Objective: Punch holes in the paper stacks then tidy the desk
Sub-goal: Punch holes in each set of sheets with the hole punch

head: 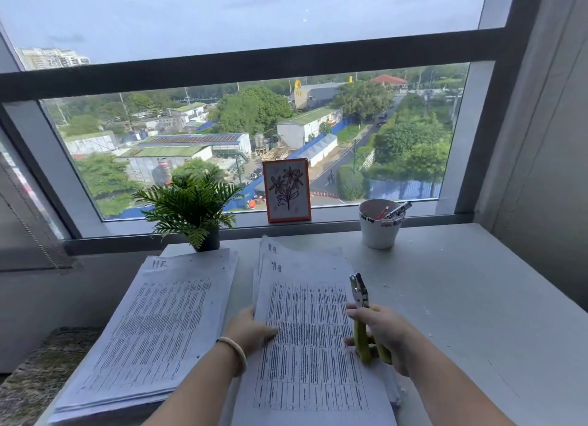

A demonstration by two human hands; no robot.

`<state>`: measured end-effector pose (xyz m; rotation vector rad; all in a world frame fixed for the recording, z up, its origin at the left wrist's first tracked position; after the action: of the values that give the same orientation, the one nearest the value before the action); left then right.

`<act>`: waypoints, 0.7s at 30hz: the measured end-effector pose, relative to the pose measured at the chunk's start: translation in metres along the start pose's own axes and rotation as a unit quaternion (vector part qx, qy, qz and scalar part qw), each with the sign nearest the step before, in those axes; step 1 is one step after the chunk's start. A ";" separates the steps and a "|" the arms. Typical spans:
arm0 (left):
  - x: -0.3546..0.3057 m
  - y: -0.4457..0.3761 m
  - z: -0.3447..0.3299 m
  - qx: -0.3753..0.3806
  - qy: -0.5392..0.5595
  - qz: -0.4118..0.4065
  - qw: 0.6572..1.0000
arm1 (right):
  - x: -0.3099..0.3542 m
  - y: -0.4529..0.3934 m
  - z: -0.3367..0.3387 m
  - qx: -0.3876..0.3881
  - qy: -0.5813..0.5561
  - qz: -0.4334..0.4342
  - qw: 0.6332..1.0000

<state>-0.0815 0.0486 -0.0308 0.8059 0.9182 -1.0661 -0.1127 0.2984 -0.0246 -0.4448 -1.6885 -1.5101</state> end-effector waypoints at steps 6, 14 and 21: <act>-0.015 0.000 0.012 0.003 0.182 0.019 0.983 | 0.024 -0.003 0.041 -0.069 0.058 0.016 0.996; -0.095 -0.004 0.042 -0.075 0.250 -0.145 0.954 | 0.101 0.030 0.031 -0.003 -0.027 0.206 0.978; -0.143 0.020 0.049 -0.073 0.151 -0.314 0.935 | 0.135 0.087 0.029 -0.047 0.012 0.411 0.910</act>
<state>-0.0815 0.0617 0.1208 0.5654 1.5650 -1.4213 -0.1420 0.3119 0.1349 -1.0313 -1.1606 -0.9495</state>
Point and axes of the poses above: each hand's wrist, its own y-axis away from the middle knuckle, its own z-axis out of the back of the hand, x = y × z, the point moved 8 cm from there along -y, towards the middle knuckle, and after that the axes turned 14 degrees about -z, right-handed, at the moved point
